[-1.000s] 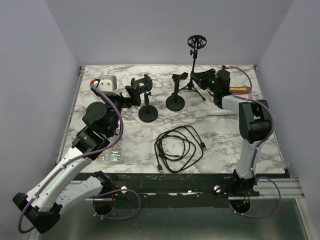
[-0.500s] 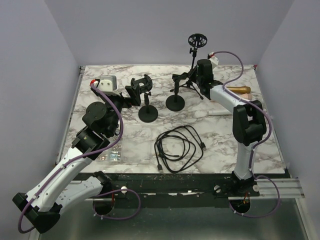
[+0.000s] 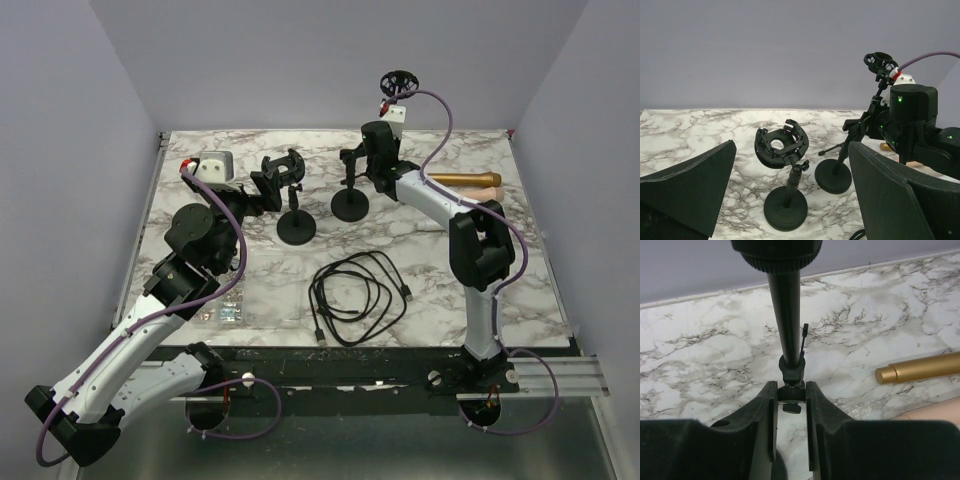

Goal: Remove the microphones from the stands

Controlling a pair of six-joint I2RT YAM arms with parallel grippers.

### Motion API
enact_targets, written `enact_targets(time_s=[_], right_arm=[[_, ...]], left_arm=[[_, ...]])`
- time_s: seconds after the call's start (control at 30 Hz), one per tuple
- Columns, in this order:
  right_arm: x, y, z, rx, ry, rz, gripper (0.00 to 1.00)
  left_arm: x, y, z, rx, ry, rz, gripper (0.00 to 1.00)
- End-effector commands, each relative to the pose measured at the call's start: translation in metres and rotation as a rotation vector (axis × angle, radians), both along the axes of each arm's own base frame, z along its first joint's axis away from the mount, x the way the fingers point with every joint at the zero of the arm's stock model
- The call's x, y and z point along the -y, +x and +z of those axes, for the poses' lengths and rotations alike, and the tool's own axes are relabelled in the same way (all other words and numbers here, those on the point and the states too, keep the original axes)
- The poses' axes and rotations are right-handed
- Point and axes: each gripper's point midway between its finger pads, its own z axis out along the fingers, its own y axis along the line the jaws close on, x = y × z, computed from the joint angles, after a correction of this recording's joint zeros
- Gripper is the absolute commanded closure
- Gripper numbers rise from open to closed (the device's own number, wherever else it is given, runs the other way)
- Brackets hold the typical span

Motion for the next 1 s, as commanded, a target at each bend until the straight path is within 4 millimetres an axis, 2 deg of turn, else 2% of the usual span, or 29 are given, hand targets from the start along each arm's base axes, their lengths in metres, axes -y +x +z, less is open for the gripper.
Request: enact_targets(time_s=[0.0, 0.1, 0.23, 0.37, 0.63, 0.83, 0.97], right_arm=[[0.01, -0.003, -0.008, -0.042, -0.112, -0.017, 0.99], [0.001, -0.003, -0.011, -0.046, -0.075, 0.021, 0.95], [-0.008, -0.005, -0.013, -0.049, -0.017, 0.056, 0.72], [-0.008, -0.007, -0.006, -0.044, 0.067, 0.074, 0.61], [-0.007, -0.018, 0.03, 0.002, 0.199, 0.136, 0.43], [0.017, -0.03, 0.052, 0.023, 0.192, 0.094, 0.36], [0.024, -0.034, 0.091, 0.092, 0.162, 0.103, 0.31]], left_arm=[[-0.001, -0.004, 0.017, 0.034, -0.024, -0.01, 0.01], [0.0, -0.004, 0.017, 0.033, -0.024, -0.012, 0.02], [-0.001, -0.004, 0.017, 0.033, -0.023, -0.01, 0.01], [-0.002, -0.004, 0.018, 0.036, -0.022, -0.007, 0.02], [-0.001, -0.004, 0.018, 0.036, -0.023, -0.012, 0.02], [0.0, -0.003, 0.016, 0.031, -0.022, -0.012, 0.01], [0.002, -0.003, 0.015, 0.028, -0.025, -0.019, 0.02]])
